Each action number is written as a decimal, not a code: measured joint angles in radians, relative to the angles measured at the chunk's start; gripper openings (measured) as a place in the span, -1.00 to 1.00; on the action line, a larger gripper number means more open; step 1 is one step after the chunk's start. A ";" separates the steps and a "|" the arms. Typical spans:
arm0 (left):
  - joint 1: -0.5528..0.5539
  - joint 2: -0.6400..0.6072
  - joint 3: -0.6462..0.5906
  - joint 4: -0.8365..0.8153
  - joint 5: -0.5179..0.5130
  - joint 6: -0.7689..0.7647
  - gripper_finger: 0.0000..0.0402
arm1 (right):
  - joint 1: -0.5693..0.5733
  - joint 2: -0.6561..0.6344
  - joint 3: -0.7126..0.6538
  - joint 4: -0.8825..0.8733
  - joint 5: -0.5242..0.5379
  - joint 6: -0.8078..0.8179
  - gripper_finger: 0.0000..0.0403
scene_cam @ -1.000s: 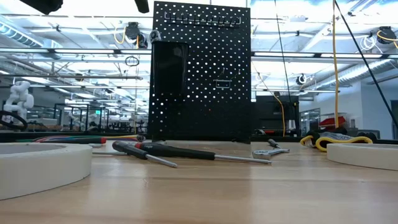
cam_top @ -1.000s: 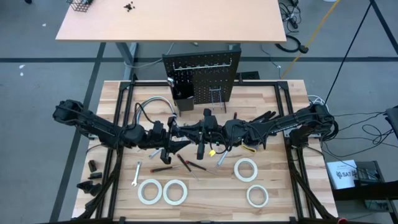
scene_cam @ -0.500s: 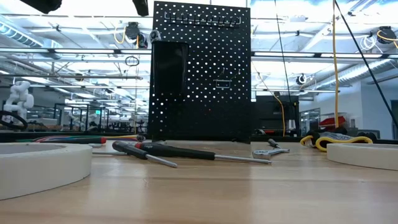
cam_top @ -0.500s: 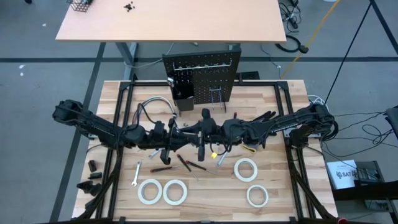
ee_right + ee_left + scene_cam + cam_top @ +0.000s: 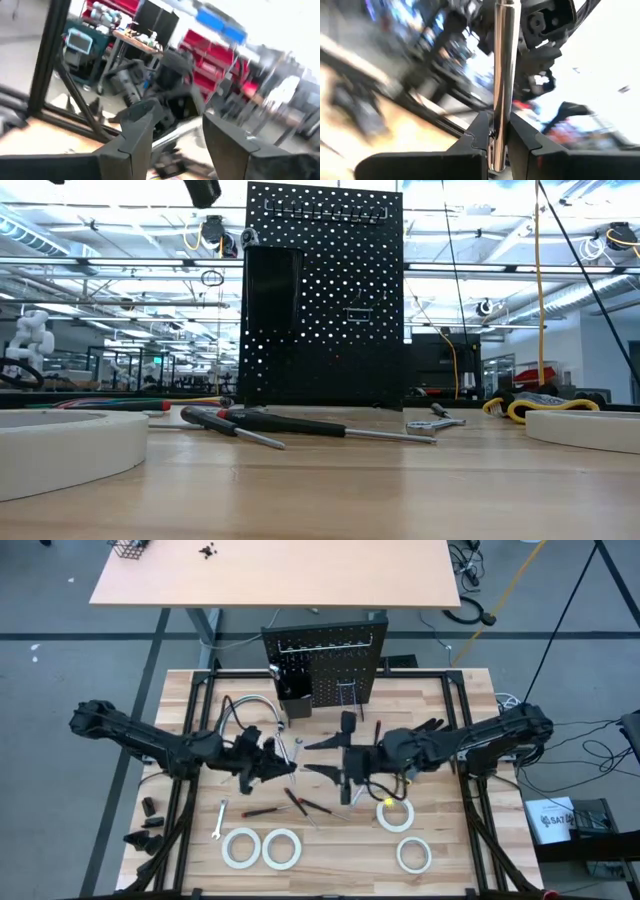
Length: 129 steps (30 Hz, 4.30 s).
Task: Hang tools onto peg board
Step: Put the magnet pick up tool into the peg board
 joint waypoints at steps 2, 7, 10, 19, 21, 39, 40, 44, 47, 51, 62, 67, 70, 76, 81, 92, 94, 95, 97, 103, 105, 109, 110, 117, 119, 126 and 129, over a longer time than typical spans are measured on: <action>0.014 0.002 0.000 0.007 0.096 -0.183 -0.85 | 0.015 -0.004 0.000 -0.006 0.000 -0.136 -0.16; 0.014 0.039 0.000 0.045 0.138 -0.424 -0.85 | 0.045 0.021 0.000 -0.109 0.003 -0.628 -0.15; 0.006 0.062 0.000 0.078 0.137 -0.461 -0.85 | 0.060 0.047 -0.001 -0.122 0.045 -0.866 -0.15; -0.015 0.141 0.000 0.202 0.127 -0.506 -0.85 | 0.062 0.076 0.000 -0.083 0.179 -0.995 -0.18; -0.015 0.159 0.000 0.203 0.127 -0.512 -0.85 | 0.062 0.076 0.000 -0.083 0.192 -1.020 -0.21; -0.015 0.318 0.085 0.378 0.149 -0.526 -0.85 | 0.038 0.076 0.000 -0.136 0.180 -1.006 -0.27; -0.015 0.326 0.092 0.378 0.151 -0.526 -0.85 | 0.038 0.076 0.000 -0.136 0.180 -1.007 -0.27; -0.015 0.346 0.096 0.378 0.154 -0.529 -0.85 | 0.039 0.076 0.000 -0.136 0.181 -1.023 -0.28; -0.014 0.353 0.096 0.378 0.154 -0.530 -0.85 | 0.046 0.076 0.000 -0.133 0.182 -1.033 -0.28; -0.006 0.352 0.096 0.379 0.155 -0.529 -0.85 | 0.058 0.076 0.000 -0.129 0.182 -1.032 -0.33; -0.001 0.352 0.097 0.382 0.153 -0.563 -0.58 | 0.064 0.077 -0.001 -0.165 0.186 -0.945 -0.89; 0.025 0.352 0.097 0.380 0.179 -0.506 -0.46 | 0.064 0.076 -0.001 -0.184 0.205 -0.830 -0.89; 0.059 0.344 0.097 0.385 0.278 -0.369 -0.45 | 0.074 0.065 -0.002 -0.194 0.272 -0.692 -0.89; 0.086 0.328 0.100 0.372 0.311 -0.171 -0.43 | 0.079 -0.001 -0.002 -0.321 0.292 -0.465 -0.89; 0.122 0.249 0.095 0.268 0.367 -0.011 -0.44 | 0.084 -0.058 0.001 -0.481 0.304 -0.206 -0.89; 0.156 0.017 0.095 -0.075 0.275 0.348 -0.44 | 0.102 -0.112 0.000 -0.661 0.174 0.440 -0.89; 0.121 -0.006 0.095 -0.083 0.231 0.436 -0.44 | 0.088 -0.118 -0.001 -0.656 0.121 0.521 -0.89; 0.103 -0.011 0.095 -0.083 0.201 0.475 -0.43 | 0.086 -0.121 -0.001 -0.637 0.099 0.541 -0.89; 0.069 -0.014 0.095 -0.086 0.140 0.549 -0.43 | 0.086 -0.122 -0.013 -0.538 0.032 0.556 -0.89; 0.018 0.017 0.095 -0.036 0.108 0.705 -0.43 | 0.041 -0.118 -0.157 -0.094 -0.229 0.566 -0.89; 0.008 0.027 0.095 0.020 0.113 0.705 -0.43 | 0.017 -0.118 -0.222 0.049 -0.292 0.594 -0.89; -0.014 0.052 0.095 0.116 0.155 0.772 -0.43 | -0.033 -0.102 -0.337 0.290 -0.379 0.696 -0.89; -0.019 0.059 0.095 0.127 0.150 0.759 -0.43 | -0.043 -0.093 -0.354 0.331 -0.393 0.720 -0.89; -0.016 0.132 0.102 0.156 0.035 0.630 -0.20 | -0.057 -0.021 -0.377 0.463 -0.403 0.765 -0.89; -0.012 0.166 0.119 0.167 0.029 0.604 -0.12 | -0.056 -0.007 -0.377 0.472 -0.403 0.765 -0.89; -0.009 0.242 0.182 0.169 0.021 0.619 0.09 | -0.057 -0.006 -0.377 0.473 -0.394 0.752 -0.89; -0.001 0.256 0.192 0.170 0.022 0.618 0.11 | -0.057 -0.006 -0.377 0.469 -0.395 0.750 -0.89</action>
